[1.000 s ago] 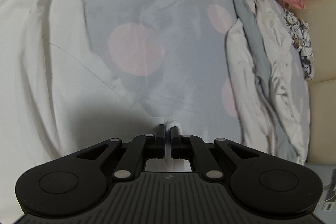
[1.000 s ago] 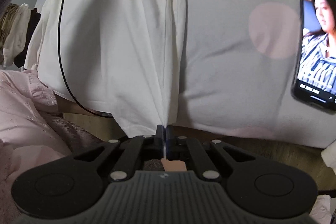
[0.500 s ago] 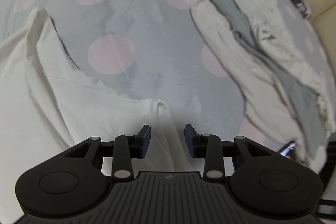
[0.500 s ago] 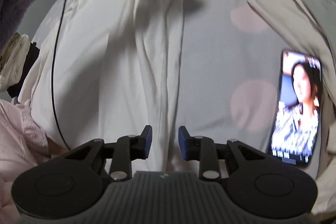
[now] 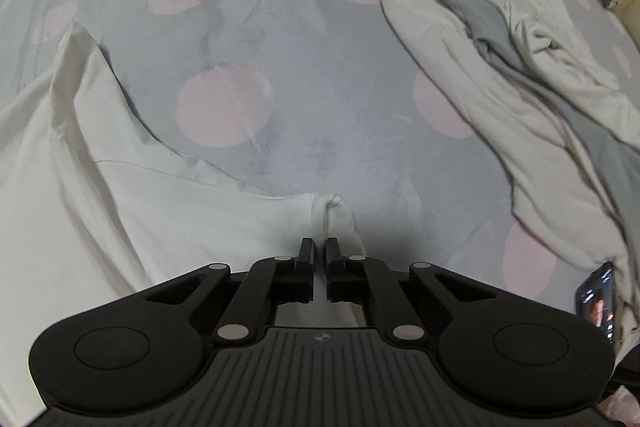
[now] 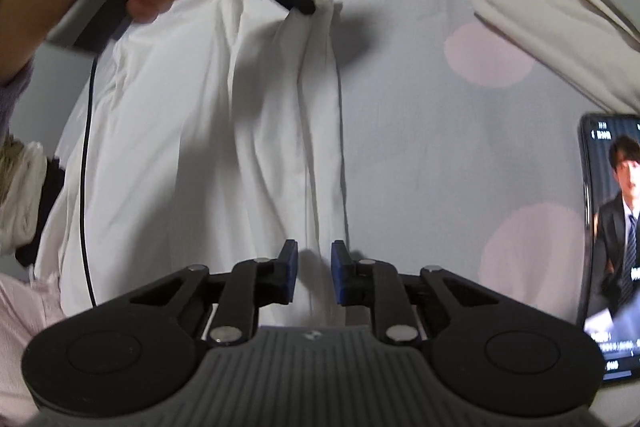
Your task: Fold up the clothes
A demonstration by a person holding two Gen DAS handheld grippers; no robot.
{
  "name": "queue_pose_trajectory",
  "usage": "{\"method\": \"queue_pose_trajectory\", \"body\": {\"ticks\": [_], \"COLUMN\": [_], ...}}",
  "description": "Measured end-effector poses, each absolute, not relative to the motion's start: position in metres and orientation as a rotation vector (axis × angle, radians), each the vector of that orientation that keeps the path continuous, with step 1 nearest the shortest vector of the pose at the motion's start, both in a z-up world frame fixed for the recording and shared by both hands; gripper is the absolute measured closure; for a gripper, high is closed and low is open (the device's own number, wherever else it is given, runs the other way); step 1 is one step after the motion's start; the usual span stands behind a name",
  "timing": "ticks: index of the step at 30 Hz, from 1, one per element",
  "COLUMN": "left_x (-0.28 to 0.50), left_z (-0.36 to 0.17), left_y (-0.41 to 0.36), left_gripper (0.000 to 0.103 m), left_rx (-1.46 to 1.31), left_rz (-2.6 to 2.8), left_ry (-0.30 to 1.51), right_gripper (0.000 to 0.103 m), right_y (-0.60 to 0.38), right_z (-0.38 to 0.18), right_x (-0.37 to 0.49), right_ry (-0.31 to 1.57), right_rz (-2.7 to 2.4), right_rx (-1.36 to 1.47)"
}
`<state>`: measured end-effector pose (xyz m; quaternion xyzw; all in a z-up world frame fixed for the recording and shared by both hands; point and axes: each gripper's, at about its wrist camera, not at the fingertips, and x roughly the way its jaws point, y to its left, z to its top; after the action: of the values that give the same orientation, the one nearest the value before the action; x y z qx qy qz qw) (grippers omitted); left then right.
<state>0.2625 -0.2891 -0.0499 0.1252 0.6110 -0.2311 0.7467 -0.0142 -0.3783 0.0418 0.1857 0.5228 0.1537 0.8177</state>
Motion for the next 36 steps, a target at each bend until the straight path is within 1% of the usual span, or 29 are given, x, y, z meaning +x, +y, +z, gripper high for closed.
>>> {"method": "queue_pose_trajectory", "body": {"ticks": [4, 6, 10, 17, 19, 21, 24, 26, 29, 32, 36], "left_x": [0.268, 0.271, 0.273, 0.27, 0.265, 0.258, 0.243, 0.228, 0.197, 0.163, 0.111], "left_z": [-0.042, -0.038, -0.038, -0.063, -0.061, -0.05, -0.03, -0.021, -0.013, -0.017, -0.029], "left_y": [-0.284, -0.281, -0.28, -0.284, -0.283, -0.277, -0.264, -0.25, -0.226, -0.199, -0.163], "left_gripper": [0.1, 0.1, 0.1, 0.098, 0.092, 0.078, 0.068, 0.064, 0.063, 0.062, 0.062], "left_rx": [0.198, 0.148, 0.115, 0.1, 0.117, 0.143, 0.173, 0.172, 0.188, 0.186, 0.112], "left_rz": [-0.52, -0.541, -0.572, -0.566, -0.583, -0.601, -0.62, -0.628, -0.64, -0.623, -0.645], "left_ry": [1.344, 1.334, 1.312, 1.288, 1.26, 1.213, 1.157, 1.143, 1.137, 1.165, 1.196], "right_gripper": [0.083, 0.101, 0.101, 0.1, 0.097, 0.095, 0.095, 0.095, 0.094, 0.091, 0.091], "right_y": [-0.375, -0.374, -0.376, -0.378, -0.383, -0.389, -0.393, -0.393, -0.387, -0.38, -0.368], "right_z": [0.035, 0.036, 0.043, 0.035, 0.034, 0.037, 0.038, 0.041, 0.049, 0.057, 0.063], "right_x": [-0.008, -0.011, -0.017, -0.016, -0.015, -0.019, -0.023, -0.026, -0.034, -0.042, -0.058], "right_ry": [1.121, 1.12, 1.114, 1.162, 1.184, 1.19, 1.196, 1.189, 1.16, 1.136, 1.119], "right_rz": [0.343, 0.325, 0.269, 0.241, 0.248, 0.252, 0.262, 0.266, 0.276, 0.28, 0.293], "right_rx": [0.408, 0.389, 0.374, 0.35, 0.385, 0.409, 0.412, 0.398, 0.343, 0.291, 0.226]}}
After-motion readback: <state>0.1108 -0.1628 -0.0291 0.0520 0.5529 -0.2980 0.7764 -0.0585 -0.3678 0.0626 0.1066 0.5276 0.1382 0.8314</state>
